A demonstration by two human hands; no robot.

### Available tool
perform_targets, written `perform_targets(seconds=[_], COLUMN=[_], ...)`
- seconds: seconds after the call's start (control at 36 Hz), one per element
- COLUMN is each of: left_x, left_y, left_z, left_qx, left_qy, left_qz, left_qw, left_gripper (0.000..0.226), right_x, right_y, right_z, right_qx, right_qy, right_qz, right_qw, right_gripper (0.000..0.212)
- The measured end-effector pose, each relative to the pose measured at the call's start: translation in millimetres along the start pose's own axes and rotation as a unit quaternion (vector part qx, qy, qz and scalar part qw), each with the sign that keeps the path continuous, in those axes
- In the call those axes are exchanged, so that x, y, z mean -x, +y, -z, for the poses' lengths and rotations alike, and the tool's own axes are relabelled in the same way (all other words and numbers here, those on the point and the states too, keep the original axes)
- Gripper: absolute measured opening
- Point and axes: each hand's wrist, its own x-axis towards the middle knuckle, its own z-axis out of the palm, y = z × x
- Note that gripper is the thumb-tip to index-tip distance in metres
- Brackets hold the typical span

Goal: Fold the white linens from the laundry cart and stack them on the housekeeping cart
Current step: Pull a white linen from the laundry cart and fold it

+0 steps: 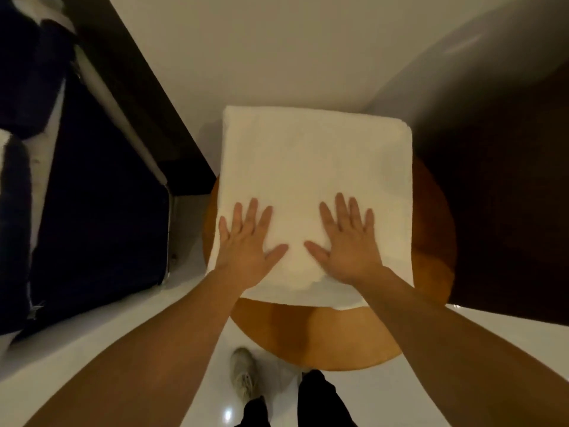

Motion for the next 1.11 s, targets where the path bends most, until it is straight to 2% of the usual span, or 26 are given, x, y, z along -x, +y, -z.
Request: perform_targets(seconds=[0.08,0.19,0.25,0.36,0.44,0.56,0.81,0.97,1.06,1.11], left_x=[-7.0,-51.1,-85.9,-146.7,-167.4,-175.8,-175.3,-105.0,-44.1,-8.1], left_y=[4.0,18.0,19.6,11.3,6.5,5.2,4.4,10.0,9.5,7.1], left_z=[-9.0,20.1,40.0,65.9,62.3,51.0,53.0,49.8,45.8,50.9], left_qx=[-0.009,0.025,0.015,-0.038,-0.016,0.005,0.025,0.059,0.093,0.15], left_qy=[0.013,0.155,0.172,0.15,0.142,0.151,0.137,0.071,0.032,0.027], left_qz=[0.005,-0.054,-0.042,-0.01,0.023,0.042,0.043,0.068,0.096,0.137], left_qw=[1.0,0.986,0.984,0.988,0.989,0.988,0.989,0.993,0.991,0.979], left_gripper=[0.086,0.076,0.075,0.075,0.078,0.079,0.08,0.076,0.073,0.069], right_x=[-10.0,-51.0,-80.5,-131.8,-156.5,-168.5,-168.0,-116.8,-79.7,-55.7], right_y=[10.5,19.0,28.3,51.6,72.9,85.3,81.8,83.9,74.1,56.7], right_z=[-7.1,14.4,27.1,42.3,44.5,39.9,44.3,45.8,52.0,63.3], right_qx=[0.004,-0.021,-0.013,-0.002,0.008,-0.021,-0.057,-0.153,-0.104,-0.069], right_qy=[0.008,0.038,0.051,0.064,0.062,0.057,0.023,-0.064,-0.103,-0.098], right_qz=[0.012,0.013,0.005,0.014,0.001,-0.053,-0.09,-0.194,-0.201,-0.175], right_qw=[1.0,0.999,0.999,0.998,0.998,0.997,0.994,0.967,0.969,0.977], right_gripper=[0.086,0.088,0.087,0.086,0.089,0.096,0.102,0.098,0.091,0.082])
